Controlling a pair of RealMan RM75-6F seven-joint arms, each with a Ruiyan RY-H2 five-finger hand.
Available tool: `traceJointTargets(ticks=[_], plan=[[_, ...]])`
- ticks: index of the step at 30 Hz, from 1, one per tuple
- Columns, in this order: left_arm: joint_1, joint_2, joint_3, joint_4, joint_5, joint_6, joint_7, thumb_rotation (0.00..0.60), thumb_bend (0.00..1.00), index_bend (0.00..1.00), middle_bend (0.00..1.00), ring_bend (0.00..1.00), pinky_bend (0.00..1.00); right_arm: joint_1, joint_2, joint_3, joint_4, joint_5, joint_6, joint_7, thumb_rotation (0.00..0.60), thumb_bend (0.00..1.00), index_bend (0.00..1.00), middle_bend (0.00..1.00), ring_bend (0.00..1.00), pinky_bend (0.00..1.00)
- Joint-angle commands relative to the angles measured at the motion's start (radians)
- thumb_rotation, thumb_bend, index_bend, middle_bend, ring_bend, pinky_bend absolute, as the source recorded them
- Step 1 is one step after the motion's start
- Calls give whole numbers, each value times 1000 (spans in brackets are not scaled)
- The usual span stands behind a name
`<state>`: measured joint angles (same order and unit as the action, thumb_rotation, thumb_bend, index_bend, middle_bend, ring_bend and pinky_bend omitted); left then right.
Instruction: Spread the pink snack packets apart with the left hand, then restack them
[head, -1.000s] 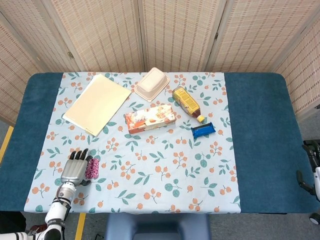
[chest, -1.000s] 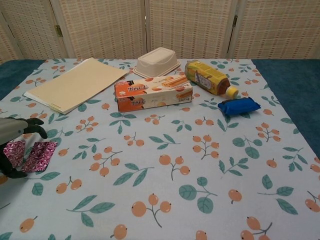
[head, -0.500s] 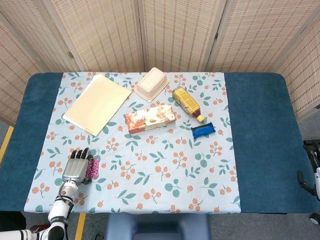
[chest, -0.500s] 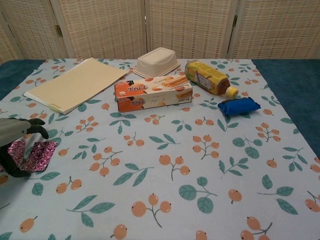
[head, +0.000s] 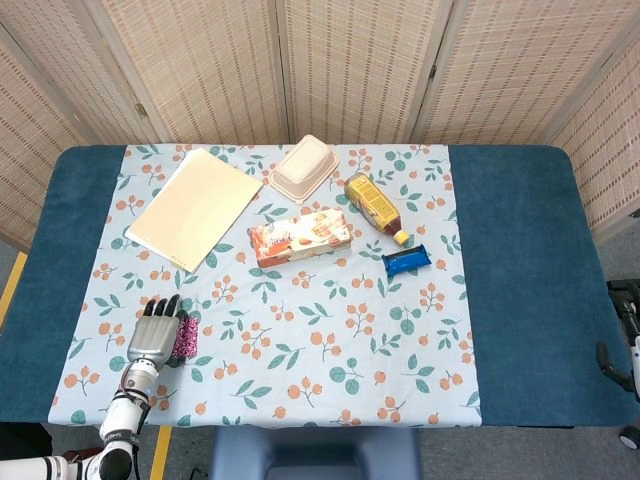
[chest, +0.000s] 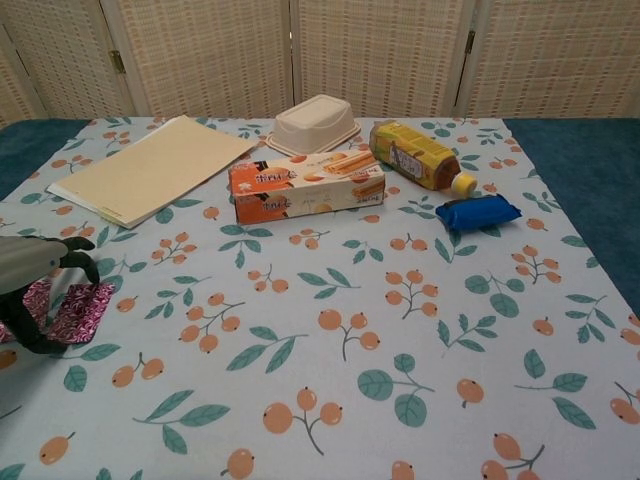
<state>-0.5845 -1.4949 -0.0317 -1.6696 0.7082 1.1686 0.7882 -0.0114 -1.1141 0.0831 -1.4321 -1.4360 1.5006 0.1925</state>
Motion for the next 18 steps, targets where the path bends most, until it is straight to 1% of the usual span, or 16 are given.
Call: traceJointTargets(ticks=[1, 5, 16, 18], plan=[[-2, 1, -1, 1, -5, -1, 2, 600, 232, 246, 0, 0, 0, 0, -1, 0, 1, 0, -1, 1, 600, 497, 98, 0, 0, 0], [-5, 1, -1, 1, -11, -1, 4, 600, 232, 236, 0, 0, 0, 2, -3, 0, 4, 1, -4, 3, 600, 497, 98, 0, 0, 0], [2, 4, -2, 0, 8, 15, -19, 600, 232, 330, 0, 0, 0, 1, -5, 2, 10, -2, 0, 10, 600, 496, 98, 0, 0, 0], [4, 9, -2, -7, 10, 18, -22, 600, 231, 335, 0, 0, 0, 0, -5, 2, 11, -2, 1, 11, 600, 496, 98, 0, 0, 0]])
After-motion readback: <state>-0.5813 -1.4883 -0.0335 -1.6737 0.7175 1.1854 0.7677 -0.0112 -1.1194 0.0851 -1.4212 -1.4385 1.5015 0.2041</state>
